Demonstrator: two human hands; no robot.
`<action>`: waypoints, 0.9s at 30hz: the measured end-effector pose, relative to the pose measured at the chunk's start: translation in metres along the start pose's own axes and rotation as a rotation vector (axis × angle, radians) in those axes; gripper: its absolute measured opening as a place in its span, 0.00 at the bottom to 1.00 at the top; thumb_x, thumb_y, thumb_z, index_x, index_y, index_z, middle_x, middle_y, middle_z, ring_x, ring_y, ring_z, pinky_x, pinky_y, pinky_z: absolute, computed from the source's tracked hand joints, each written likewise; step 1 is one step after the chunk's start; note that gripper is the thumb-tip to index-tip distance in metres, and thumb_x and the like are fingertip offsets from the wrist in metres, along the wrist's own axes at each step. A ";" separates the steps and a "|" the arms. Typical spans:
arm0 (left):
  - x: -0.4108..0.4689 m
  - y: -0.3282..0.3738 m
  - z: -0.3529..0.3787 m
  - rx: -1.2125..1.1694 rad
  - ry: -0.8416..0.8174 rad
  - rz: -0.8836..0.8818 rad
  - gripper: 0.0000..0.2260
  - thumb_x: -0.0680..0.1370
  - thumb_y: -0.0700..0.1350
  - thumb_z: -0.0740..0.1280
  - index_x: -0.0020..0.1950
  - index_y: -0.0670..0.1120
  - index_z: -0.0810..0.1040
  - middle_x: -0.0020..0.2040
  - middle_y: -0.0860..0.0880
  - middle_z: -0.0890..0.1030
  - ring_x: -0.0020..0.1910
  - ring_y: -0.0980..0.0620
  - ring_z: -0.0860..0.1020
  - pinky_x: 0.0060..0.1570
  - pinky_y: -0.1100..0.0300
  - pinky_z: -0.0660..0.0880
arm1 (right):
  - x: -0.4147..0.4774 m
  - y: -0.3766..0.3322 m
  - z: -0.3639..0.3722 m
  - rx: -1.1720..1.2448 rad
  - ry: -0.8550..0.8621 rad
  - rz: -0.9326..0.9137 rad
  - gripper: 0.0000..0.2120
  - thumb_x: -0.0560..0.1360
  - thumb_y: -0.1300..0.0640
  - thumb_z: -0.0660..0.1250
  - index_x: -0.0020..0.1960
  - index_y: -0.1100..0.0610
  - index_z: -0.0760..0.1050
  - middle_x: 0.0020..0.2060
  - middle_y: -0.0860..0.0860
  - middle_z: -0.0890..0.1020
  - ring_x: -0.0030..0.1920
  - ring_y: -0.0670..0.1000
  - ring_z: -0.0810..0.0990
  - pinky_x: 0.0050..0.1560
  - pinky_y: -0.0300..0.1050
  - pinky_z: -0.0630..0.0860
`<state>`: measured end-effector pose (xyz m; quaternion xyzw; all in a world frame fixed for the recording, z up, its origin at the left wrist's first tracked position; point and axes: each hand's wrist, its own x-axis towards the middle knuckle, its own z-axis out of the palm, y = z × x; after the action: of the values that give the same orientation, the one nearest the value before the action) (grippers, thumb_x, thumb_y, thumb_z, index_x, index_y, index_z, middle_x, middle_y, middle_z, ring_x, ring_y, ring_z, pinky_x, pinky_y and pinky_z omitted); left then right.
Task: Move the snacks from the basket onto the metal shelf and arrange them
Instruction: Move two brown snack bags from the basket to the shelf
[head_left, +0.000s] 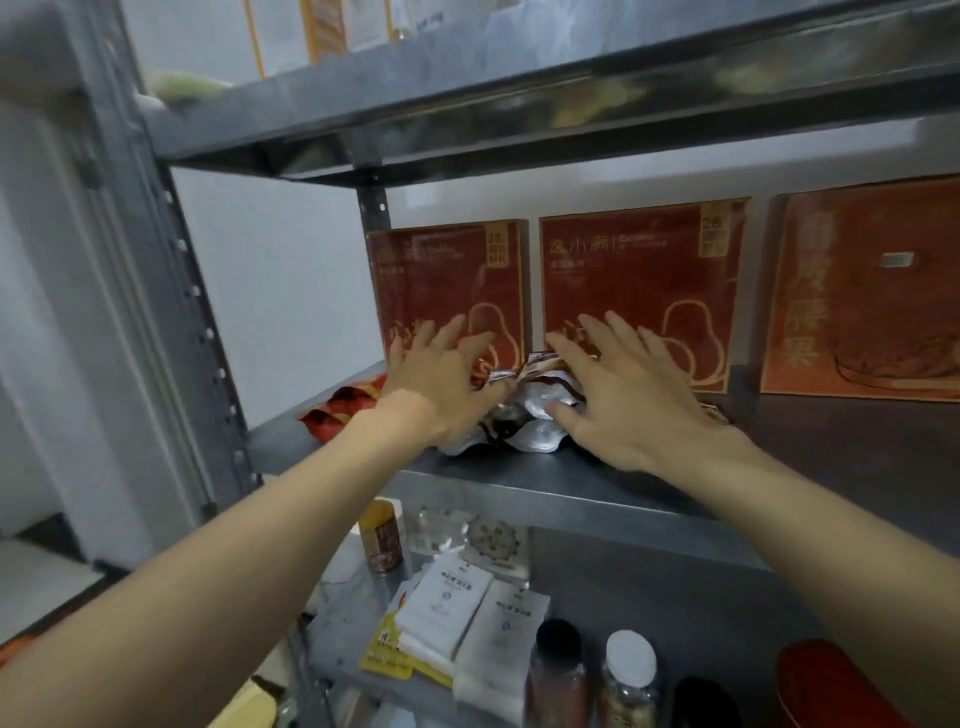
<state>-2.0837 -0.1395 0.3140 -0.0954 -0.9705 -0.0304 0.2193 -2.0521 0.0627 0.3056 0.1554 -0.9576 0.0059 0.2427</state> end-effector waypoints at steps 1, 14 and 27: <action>-0.011 -0.005 -0.003 -0.004 0.010 -0.028 0.31 0.77 0.68 0.55 0.78 0.59 0.55 0.81 0.52 0.49 0.79 0.44 0.48 0.75 0.40 0.46 | -0.001 -0.010 0.000 0.007 0.009 -0.008 0.34 0.79 0.37 0.53 0.80 0.46 0.46 0.79 0.56 0.50 0.79 0.59 0.45 0.77 0.58 0.46; -0.216 -0.170 -0.048 0.131 0.186 -0.305 0.31 0.79 0.65 0.55 0.79 0.57 0.53 0.80 0.49 0.49 0.78 0.41 0.49 0.74 0.36 0.52 | -0.033 -0.249 0.020 0.159 0.132 -0.124 0.36 0.76 0.39 0.61 0.78 0.51 0.54 0.76 0.58 0.60 0.75 0.59 0.59 0.71 0.56 0.59; -0.486 -0.371 -0.033 -0.005 0.221 -0.744 0.29 0.78 0.58 0.62 0.77 0.55 0.59 0.78 0.46 0.61 0.76 0.46 0.58 0.73 0.48 0.58 | -0.115 -0.551 0.105 0.639 -0.162 -0.367 0.32 0.78 0.44 0.62 0.77 0.51 0.56 0.72 0.52 0.68 0.69 0.54 0.69 0.65 0.51 0.67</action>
<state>-1.7129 -0.5900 0.1281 0.2667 -0.9093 -0.1202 0.2961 -1.8393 -0.4369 0.1240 0.3923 -0.8798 0.2482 0.1024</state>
